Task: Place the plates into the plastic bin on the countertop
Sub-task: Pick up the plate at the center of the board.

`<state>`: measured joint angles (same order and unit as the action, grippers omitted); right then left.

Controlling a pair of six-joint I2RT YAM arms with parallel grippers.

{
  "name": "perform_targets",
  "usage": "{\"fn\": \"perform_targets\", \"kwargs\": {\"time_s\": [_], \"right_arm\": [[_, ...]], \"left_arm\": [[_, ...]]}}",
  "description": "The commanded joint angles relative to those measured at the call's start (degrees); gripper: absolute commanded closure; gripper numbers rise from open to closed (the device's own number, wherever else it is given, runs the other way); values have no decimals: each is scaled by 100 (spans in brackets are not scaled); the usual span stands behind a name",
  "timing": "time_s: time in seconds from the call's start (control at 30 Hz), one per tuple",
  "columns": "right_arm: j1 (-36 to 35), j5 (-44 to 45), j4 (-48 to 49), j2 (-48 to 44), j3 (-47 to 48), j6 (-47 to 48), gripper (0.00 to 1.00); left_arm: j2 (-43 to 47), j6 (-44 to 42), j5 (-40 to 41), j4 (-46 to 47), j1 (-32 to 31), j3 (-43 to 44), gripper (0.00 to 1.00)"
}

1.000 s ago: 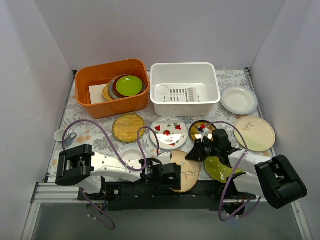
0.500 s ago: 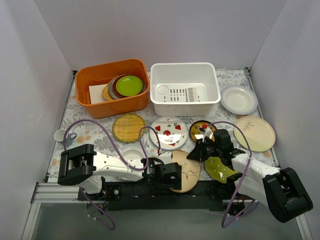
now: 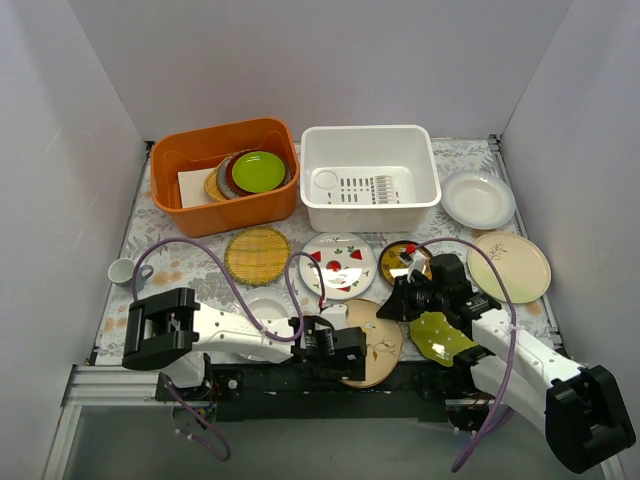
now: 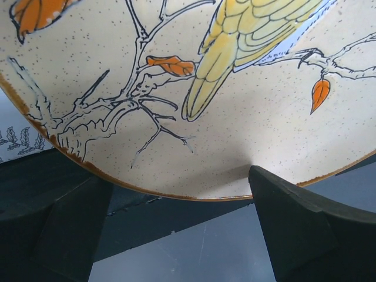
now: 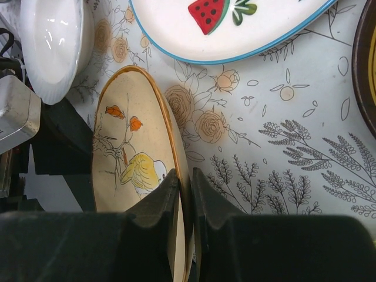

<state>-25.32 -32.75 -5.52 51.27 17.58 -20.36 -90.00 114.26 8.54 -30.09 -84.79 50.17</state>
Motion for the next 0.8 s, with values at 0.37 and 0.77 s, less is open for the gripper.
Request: {"fn": "perform_targets", "kwargs": {"time_s": [0.37,0.77], "right_arm": [[-61,137,-740,-459,650,-126,99],[-61,383,-1250,-697,1080,-82,99]], "left_arm": [[315,835,1044,-199,-424,642,2],[1396,1081,1809,-858,-582,678,2]]}}
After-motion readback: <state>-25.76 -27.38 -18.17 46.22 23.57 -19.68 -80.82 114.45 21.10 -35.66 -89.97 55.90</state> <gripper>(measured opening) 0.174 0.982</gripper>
